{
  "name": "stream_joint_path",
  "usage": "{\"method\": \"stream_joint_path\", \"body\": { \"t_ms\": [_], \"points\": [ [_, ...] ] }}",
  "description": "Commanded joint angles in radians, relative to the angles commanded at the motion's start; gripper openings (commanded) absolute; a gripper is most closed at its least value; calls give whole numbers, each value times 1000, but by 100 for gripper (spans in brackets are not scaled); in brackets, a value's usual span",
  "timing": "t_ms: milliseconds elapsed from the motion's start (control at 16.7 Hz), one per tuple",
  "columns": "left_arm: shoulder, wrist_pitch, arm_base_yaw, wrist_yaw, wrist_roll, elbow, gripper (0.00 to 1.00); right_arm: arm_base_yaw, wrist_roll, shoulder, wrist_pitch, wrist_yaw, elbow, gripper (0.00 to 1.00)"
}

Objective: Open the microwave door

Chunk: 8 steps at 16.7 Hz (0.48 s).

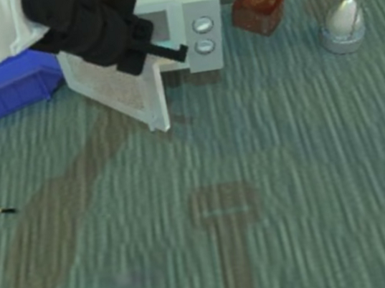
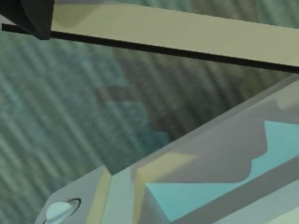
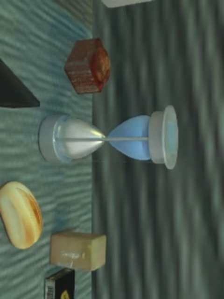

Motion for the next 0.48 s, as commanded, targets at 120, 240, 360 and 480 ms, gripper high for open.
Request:
{"method": "stream_joint_path", "body": {
  "t_ms": [120,240,360,480],
  "points": [
    [0,0,0,0,0,0,0,0,0,0,0,0,0,100],
    [-46,9,-8,3,-4,70,0,0,0,0,0,0,0,100],
    [-48,10,-3,12,12,58,0,0,0,0,0,0,0,100],
    [-46,4,14,33,52,14,0,0,0,0,0,0,0,100]
  ]
}}
